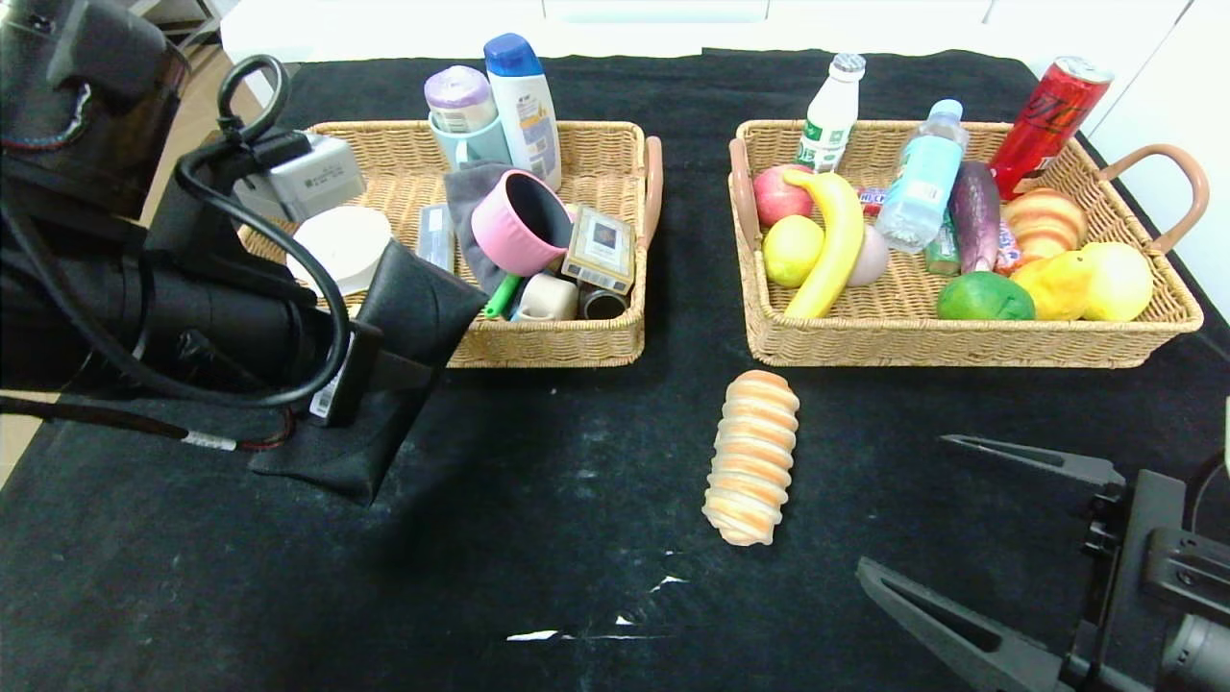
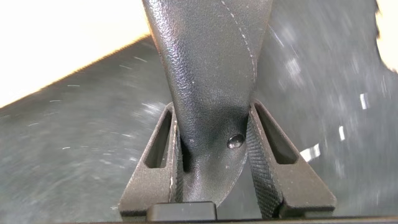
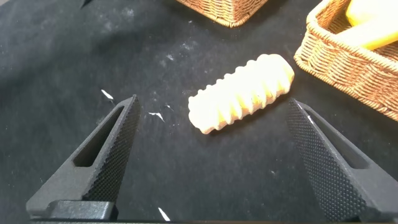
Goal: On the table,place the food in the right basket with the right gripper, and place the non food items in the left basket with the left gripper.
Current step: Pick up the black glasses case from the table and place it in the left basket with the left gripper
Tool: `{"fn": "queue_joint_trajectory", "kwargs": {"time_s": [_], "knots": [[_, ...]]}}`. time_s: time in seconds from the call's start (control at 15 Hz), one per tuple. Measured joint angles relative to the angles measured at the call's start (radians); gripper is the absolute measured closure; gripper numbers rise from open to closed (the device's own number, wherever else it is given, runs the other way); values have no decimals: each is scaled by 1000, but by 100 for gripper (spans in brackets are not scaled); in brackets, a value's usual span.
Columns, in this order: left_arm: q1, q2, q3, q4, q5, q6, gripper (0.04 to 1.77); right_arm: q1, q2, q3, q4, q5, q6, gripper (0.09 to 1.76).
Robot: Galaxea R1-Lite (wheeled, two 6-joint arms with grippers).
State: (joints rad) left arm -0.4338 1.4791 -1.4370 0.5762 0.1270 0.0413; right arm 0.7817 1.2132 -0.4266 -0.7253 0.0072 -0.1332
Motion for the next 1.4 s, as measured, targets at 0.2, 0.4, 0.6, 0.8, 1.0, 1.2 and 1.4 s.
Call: {"fn": "queue_joint_trajectory", "kwargs": {"time_s": [0.2,0.4,0.6,0.8,1.0,1.2,1.4], "knots": [[50,43,-94,1,7,-57,114,0,2,0,0,0,0,14],[94,90,-175,0,8,-76,115,0,3,0,0,0,0,14],[139,145,-273,0,18,-76,115,0,4,1,1,0,0,14],[164,201,-376,0,17,-74,115,0,6,2,0,0,0,14],[167,247,-458,-7,21,-69,115,0,9,3,-1,0,-1,14],[166,291,-479,-102,64,-50,116,0,9,3,-3,0,-1,14],[170,334,-488,-193,97,-22,116,0,3,2,-5,0,0,14]]}}
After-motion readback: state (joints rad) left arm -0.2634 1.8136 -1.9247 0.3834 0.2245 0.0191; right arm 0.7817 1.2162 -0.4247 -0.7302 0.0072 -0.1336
